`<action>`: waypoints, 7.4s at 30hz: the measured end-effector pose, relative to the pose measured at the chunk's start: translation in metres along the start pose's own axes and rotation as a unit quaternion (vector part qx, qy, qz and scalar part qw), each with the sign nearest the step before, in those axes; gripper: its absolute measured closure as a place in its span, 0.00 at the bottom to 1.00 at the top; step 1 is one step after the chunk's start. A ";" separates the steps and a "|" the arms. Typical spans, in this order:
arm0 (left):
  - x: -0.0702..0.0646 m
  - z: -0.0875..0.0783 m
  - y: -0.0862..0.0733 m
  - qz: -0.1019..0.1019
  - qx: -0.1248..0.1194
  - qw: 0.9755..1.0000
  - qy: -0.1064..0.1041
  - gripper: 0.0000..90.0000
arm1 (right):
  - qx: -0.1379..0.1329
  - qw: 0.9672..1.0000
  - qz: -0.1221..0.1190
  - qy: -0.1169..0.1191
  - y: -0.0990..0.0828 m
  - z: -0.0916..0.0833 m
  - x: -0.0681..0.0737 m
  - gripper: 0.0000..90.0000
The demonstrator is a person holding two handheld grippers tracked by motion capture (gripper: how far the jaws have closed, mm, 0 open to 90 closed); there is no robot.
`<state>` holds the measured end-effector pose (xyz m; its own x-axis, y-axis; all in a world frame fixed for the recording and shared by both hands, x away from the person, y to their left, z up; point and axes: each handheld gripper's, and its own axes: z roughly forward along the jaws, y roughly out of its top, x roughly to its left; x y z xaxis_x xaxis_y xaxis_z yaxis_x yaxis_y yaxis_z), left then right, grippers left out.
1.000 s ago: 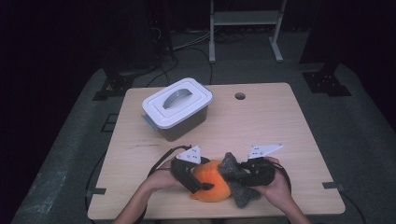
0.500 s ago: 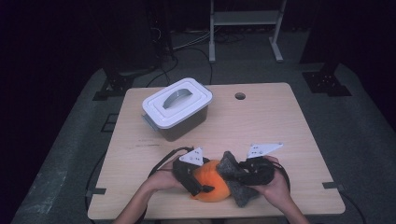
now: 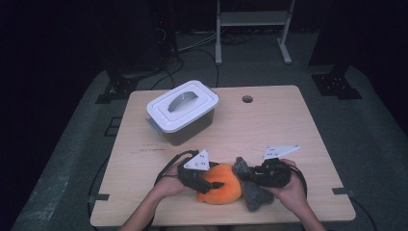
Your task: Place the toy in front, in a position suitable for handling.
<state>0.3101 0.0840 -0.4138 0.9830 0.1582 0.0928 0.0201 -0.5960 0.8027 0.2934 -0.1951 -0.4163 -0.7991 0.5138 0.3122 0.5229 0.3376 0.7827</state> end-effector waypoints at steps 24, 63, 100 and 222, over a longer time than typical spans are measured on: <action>-0.001 0.005 -0.003 -0.024 -0.010 1.000 -0.016 0.35 | 0.000 1.000 -0.006 -0.008 -0.007 -0.007 -0.009 0.77; -0.007 0.009 0.008 0.009 -0.013 0.999 0.048 0.39 | -0.028 0.998 -0.056 0.012 0.012 0.003 0.009 0.77; -0.002 0.013 0.003 -0.015 -0.007 0.999 0.028 0.14 | -0.026 0.998 -0.047 0.029 0.008 0.000 0.011 0.76; 0.010 -0.007 -0.006 -0.041 -0.019 0.998 0.032 0.33 | -0.021 0.997 -0.066 0.020 0.005 0.003 0.007 0.78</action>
<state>0.3182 0.0952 -0.4137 0.9648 0.2554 0.0623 0.0917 -0.5490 0.8308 0.2914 -0.1874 -0.4115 -0.8719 0.4347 0.2255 0.4000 0.3665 0.8400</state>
